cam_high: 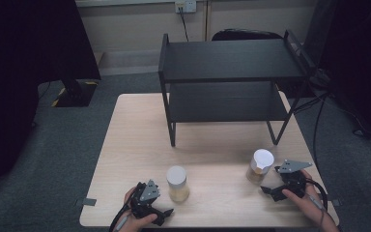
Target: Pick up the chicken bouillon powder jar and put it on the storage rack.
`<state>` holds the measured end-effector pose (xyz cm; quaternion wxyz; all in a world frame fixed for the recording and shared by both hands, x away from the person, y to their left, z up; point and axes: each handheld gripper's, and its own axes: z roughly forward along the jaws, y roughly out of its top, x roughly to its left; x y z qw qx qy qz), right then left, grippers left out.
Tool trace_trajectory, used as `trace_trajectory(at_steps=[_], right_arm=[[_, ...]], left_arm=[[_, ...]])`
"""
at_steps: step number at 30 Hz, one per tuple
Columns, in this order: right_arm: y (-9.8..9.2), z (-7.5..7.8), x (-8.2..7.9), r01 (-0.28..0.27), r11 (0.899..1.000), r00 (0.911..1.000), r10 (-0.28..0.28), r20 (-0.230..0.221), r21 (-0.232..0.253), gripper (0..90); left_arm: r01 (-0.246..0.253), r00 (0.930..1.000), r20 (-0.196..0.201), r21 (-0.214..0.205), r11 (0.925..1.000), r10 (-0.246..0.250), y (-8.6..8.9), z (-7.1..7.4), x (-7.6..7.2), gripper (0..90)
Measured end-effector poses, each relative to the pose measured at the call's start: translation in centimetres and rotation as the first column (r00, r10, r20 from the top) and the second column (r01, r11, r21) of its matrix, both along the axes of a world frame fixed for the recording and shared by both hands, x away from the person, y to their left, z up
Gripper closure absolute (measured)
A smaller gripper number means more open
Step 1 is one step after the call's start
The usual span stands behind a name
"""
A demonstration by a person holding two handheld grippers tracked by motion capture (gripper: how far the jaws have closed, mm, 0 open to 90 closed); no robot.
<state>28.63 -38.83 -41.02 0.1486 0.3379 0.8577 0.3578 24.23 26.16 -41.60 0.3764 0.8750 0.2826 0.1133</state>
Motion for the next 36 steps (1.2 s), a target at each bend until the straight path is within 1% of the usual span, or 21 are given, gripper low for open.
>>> trace_trajectory(at_steps=[13, 19, 23, 27, 33, 36], right_arm=[[0.0, 0.0, 0.0, 0.0, 1.0, 1.0, 0.0, 0.0, 0.0, 0.0], [0.0, 0.0, 0.0, 0.0, 1.0, 1.0, 0.0, 0.0, 0.0, 0.0], [0.0, 0.0, 0.01, 0.0, 1.0, 1.0, 0.0, 0.0, 0.0, 0.0], [0.0, 0.0, 0.01, 0.0, 1.0, 1.0, 0.0, -0.001, 0.0, 0.0], [0.0, 0.0, 0.01, 0.0, 1.0, 1.0, 0.0, 0.0, 0.0, 0.0], [0.0, 0.0, 0.01, 0.0, 1.0, 1.0, 0.0, 0.0, 0.0, 0.0]], left_arm=[[-0.003, 1.0, -0.001, -0.002, 1.0, 0.003, 0.01, 0.0, 0.03, 0.5], [-0.019, 0.9998, -0.01, -0.019, 0.9996, 0.019, 0.18, -0.04, 0.06, 1.2], [-0.023, 0.9997, -0.013, -0.019, 0.9996, 0.022, 0.16, 0.03, 0.05, 2.0], [-0.022, 0.9997, -0.015, -0.025, 0.9995, 0.022, 0.17, 0.12, 0.09, 2.4], [-0.026, 0.9995, -0.018, -0.051, 0.9984, 0.025, 0.1, 0.22, 0.22, 2.3], [-0.019, 0.9998, -0.012, -0.048, 0.9986, 0.019, -0.05, 0.49, 0.35, 2.3]])
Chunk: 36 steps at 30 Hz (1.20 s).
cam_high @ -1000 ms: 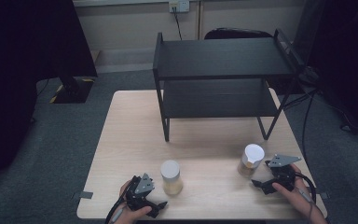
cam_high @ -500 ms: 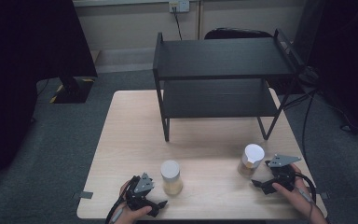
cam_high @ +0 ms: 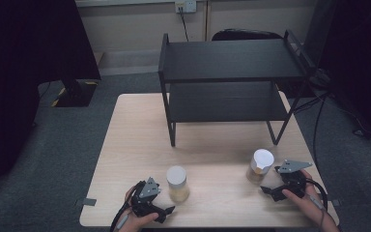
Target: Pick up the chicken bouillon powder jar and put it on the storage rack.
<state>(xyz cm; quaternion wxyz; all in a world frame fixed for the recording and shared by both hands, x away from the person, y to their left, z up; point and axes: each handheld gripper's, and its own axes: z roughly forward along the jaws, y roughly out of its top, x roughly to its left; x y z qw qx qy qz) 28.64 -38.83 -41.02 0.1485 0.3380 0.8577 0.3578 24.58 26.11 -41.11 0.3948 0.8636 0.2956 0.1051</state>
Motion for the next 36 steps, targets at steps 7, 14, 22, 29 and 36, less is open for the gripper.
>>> trace_trajectory(at_steps=[7, 14, 22, 29, 36], right_arm=[[0.0, 0.0, 0.0, 0.0, 1.0, 1.0, 0.0, 0.0, 0.0, 0.0], [0.0, 0.0, 0.0, 0.0, 1.0, 1.0, 0.0, 0.0, 0.0, 0.0], [0.0, 0.0, 0.0, 0.0, 1.0, 1.0, 0.0, 0.0, 0.0, 0.0], [0.0, 0.0, 0.0, 0.0, 1.0, 1.0, 0.0, 0.0, 0.0, 0.0], [0.0, 0.0, 0.0, 0.0, 1.0, 1.0, 0.0, 0.0, 0.0, 0.0]], left_arm=[[-0.003, 1.0, 0.001, -0.017, 0.9999, 0.003, -0.1, 0.5, 0.2, 2.3], [-0.007, 1.0, 0.005, -0.035, 0.9994, 0.007, -0.2, 1.4, 0.3, 2.3], [-0.009, 0.9999, 0.01, -0.043, 0.999, 0.01, -0.7, 2.7, 0.2, 2.4], [-0.015, 0.9999, 0.006, -0.08, 0.9967, 0.016, -0.6, 3.6, 0.3, 2.5], [-0.011, 0.9999, 0.011, -0.103, 0.9946, 0.012, -0.7, 4.3, 0.6, 2.5]])
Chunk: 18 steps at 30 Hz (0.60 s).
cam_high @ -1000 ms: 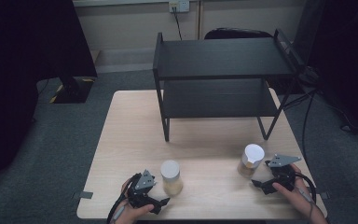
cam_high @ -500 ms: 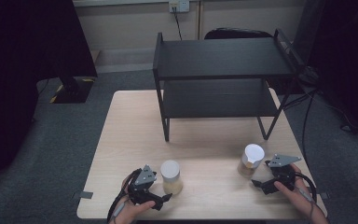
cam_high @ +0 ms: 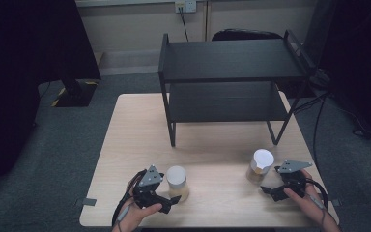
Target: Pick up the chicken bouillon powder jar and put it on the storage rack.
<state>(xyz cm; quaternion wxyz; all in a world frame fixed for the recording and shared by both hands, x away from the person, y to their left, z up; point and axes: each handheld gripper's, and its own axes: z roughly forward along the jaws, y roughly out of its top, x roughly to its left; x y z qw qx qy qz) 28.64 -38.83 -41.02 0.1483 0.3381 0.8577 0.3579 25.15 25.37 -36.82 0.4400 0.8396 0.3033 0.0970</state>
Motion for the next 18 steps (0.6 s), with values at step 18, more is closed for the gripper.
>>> trace_trajectory(at_steps=[18], right_arm=[[0.0, 0.0, 0.0, 0.0, 1.0, 1.0, 0.0, 0.0, 0.0, 0.0]], left_arm=[[0.01, 0.9999, 0.011, -0.047, 0.9988, -0.009, -1.1, 0.6, 0.8, 3.4]])
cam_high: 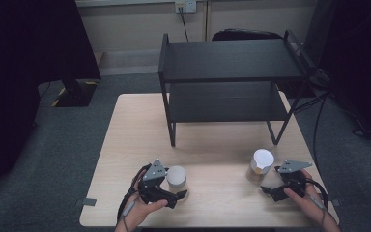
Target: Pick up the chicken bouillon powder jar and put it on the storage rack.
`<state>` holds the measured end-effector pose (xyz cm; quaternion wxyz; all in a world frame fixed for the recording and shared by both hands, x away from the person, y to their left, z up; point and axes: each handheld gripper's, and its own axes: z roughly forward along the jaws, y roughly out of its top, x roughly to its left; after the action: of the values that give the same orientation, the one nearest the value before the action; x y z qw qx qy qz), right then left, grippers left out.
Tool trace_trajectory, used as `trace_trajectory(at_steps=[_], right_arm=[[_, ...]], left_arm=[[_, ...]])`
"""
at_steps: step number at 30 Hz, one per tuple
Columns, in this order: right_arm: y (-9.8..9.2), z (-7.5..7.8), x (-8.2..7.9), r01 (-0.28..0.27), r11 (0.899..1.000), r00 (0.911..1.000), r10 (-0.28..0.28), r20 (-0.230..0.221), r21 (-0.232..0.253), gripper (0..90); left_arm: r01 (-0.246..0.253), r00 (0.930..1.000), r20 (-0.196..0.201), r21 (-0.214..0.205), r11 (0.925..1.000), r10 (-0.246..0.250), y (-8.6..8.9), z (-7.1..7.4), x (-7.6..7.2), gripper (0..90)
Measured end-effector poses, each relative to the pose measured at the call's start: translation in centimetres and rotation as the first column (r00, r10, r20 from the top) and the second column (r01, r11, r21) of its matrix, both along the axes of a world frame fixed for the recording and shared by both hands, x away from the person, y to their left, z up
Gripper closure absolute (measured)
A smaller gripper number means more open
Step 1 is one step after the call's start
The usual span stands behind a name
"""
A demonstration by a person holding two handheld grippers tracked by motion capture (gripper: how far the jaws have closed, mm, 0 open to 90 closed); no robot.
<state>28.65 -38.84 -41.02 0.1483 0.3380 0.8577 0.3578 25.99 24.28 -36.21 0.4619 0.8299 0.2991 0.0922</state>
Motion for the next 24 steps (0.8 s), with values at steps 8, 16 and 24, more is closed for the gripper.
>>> trace_trajectory(at_steps=[8, 16, 24], right_arm=[[0.0, 0.0, 0.0, 0.0, 1.0, 1.0, 0.0, 0.0, 0.0, 0.0], [0.0, 0.0, 0.0, 0.0, 1.0, 1.0, 0.0, 0.0, 0.0, 0.0], [0.0, 0.0, 0.0, 0.0, 1.0, 1.0, 0.0, 0.0, 0.0, 0.0]], left_arm=[[-0.006, 1.0, -0.005, -0.016, 0.9999, 0.006, -0.01, -0.36, 0.4, 11.5], [-0.005, 1.0, -0.006, -0.029, 0.9996, 0.004, 0.02, -0.87, 0.58, 20.4], [-0.005, 1.0, -0.005, -0.031, 0.9995, 0.005, 0.18, -0.94, 0.59, 25.9]])
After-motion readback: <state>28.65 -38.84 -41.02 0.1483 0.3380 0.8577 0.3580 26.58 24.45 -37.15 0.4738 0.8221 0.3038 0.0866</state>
